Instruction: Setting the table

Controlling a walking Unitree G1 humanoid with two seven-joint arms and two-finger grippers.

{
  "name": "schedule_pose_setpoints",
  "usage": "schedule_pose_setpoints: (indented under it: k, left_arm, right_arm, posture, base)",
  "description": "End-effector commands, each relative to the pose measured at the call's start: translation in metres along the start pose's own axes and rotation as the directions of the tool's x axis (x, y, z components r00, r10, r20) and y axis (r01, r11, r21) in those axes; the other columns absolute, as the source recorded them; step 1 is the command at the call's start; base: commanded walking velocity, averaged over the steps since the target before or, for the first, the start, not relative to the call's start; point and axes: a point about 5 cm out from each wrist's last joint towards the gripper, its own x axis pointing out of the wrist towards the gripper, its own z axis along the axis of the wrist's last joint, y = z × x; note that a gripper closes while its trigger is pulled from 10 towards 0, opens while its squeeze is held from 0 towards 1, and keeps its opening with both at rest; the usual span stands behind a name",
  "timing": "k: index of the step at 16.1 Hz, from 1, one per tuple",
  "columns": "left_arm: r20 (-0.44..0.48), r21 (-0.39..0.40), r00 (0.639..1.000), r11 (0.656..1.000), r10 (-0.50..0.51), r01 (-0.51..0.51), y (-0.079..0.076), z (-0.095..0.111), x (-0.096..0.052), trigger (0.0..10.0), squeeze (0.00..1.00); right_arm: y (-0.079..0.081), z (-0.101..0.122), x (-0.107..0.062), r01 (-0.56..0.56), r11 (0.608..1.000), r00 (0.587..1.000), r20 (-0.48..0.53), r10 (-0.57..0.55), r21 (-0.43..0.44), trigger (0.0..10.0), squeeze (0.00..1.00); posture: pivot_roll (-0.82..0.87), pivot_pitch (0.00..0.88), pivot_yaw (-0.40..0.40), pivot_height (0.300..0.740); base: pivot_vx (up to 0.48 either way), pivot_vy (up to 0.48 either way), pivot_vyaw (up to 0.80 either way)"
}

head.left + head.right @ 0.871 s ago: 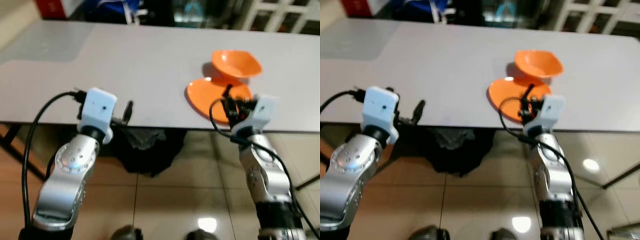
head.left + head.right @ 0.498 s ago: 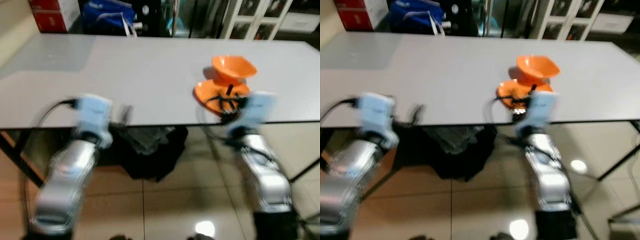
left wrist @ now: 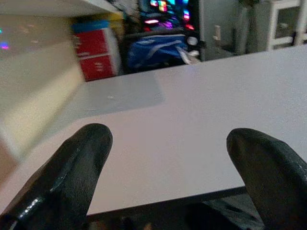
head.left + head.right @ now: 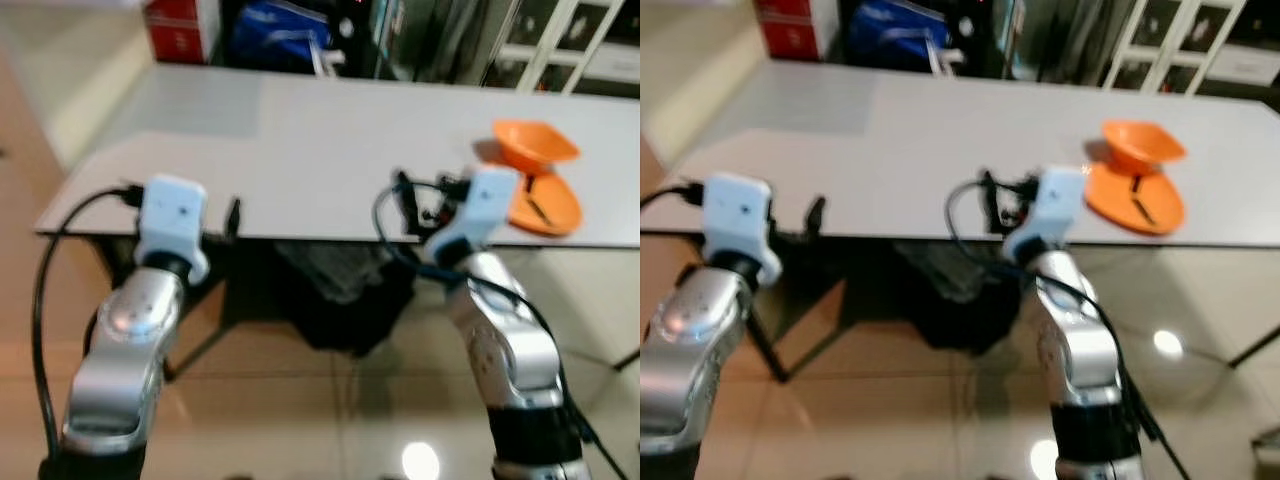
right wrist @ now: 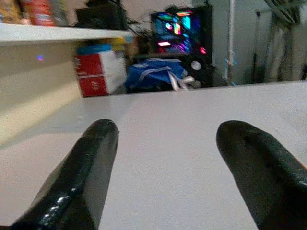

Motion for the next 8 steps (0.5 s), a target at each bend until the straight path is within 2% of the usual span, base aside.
schedule_pose_setpoints:
  k: [1,2,3,5,8]
  left_arm:
    - [0.025,0.008,0.999,1.0,-0.023,0.023,-0.0091,0.0061,0.0033,10.0,0.0]
    - [0.031,0.012,0.999,1.0,-0.025,0.025,-0.0096,0.0078,0.0038,10.0,0.0]
    - [0.047,0.028,0.999,0.999,-0.022,0.021,-0.0086,0.0112,0.0046,10.0,0.0]
    - [0.059,0.06,0.998,0.998,-0.019,0.016,-0.0069,0.0123,0.0038,10.0,0.0]
    - [0.055,0.06,0.998,0.998,-0.018,0.014,-0.0063,0.0107,0.0031,10.0,0.0]
  right_arm:
    - [-0.0104,-0.0017,-0.001,0.034,0.998,0.999,-0.034,-0.036,-0.062,10.0,1.0]
    - [-0.0099,-0.0037,0.0,0.028,0.996,0.998,-0.051,-0.033,-0.087,10.0,0.59]
    - [-0.0077,-0.008,0.0022,0.019,0.995,0.997,-0.073,-0.026,-0.095,10.0,0.0]
    - [-0.0014,-0.0076,0.0069,0.024,0.998,0.998,-0.061,-0.028,-0.056,10.0,0.0]
    - [-0.0049,-0.0089,0.0069,0.06,0.992,0.996,-0.057,-0.066,-0.107,10.0,0.0]
  posture:
    - [0.0,0.0,-0.063,0.74]
    - [0.01,0.0,-0.068,0.74]
    - [0.02,0.0,-0.071,0.74]
    - [0.03,0.0,-0.078,0.74]
    - [0.02,0.0,-0.078,0.74]
  base:
    - [0.0,0.48,0.0]
    - [0.0,0.48,0.0]
    - [0.0,0.48,0.0]
    - [0.0,0.48,0.0]
    - [0.0,0.48,0.0]
